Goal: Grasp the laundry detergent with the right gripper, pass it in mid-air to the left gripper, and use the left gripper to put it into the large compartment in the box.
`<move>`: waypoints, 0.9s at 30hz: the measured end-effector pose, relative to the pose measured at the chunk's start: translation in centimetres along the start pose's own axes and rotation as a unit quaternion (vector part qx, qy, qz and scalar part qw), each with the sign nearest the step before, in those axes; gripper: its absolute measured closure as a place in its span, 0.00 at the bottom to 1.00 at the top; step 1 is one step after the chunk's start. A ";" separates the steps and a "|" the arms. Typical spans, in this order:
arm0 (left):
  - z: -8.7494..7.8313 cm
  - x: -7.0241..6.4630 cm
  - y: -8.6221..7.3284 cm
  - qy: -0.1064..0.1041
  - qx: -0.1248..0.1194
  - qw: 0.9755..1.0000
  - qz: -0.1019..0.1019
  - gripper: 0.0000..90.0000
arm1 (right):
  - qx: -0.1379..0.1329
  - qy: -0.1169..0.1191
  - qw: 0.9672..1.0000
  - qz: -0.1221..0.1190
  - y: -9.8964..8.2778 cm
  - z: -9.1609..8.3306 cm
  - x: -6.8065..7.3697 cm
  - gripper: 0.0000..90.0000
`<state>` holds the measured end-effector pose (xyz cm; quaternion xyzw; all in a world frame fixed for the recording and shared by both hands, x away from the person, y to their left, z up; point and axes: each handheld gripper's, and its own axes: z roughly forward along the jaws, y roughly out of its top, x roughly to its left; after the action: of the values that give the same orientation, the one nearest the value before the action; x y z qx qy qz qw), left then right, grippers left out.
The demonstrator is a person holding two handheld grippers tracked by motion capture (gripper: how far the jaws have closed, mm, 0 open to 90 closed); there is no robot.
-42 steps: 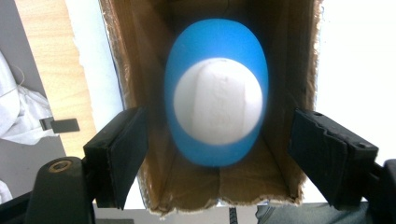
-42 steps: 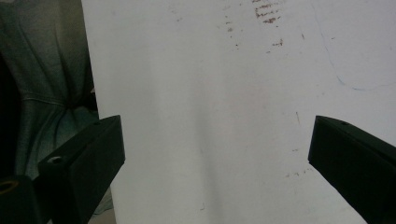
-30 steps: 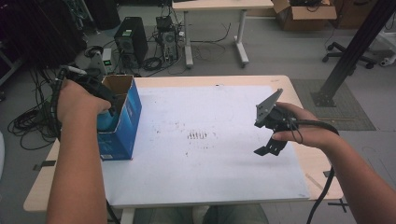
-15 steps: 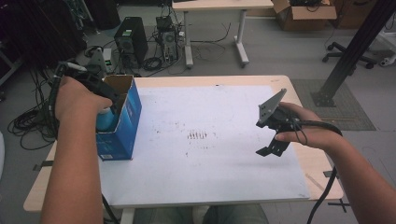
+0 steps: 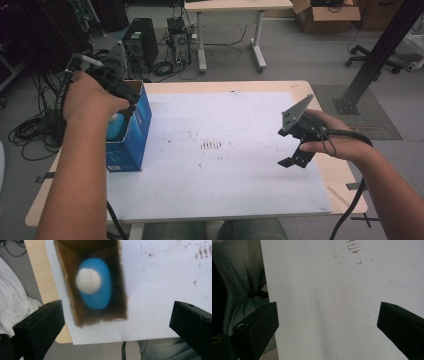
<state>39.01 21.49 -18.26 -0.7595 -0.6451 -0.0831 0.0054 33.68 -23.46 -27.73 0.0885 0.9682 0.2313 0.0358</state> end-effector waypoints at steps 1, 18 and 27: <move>-0.3 -0.3 0.0 0.002 -0.003 1.000 0.006 0.00 | 0.000 -0.001 1.000 0.000 0.0 -0.1 0.0 0.04; -3.7 -8.9 -0.4 -0.026 -0.022 0.977 0.209 0.00 | 0.013 0.002 1.000 -0.007 0.9 0.1 0.2 0.04; -2.8 -11.9 -1.2 -0.060 -0.015 0.946 0.318 0.00 | 0.034 0.002 0.999 -0.015 1.9 0.3 0.7 0.04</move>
<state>35.62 9.73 -17.16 -0.9288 -0.3679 -0.0412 -0.0185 33.35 -21.52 -27.14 0.0748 0.9767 0.1982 0.0342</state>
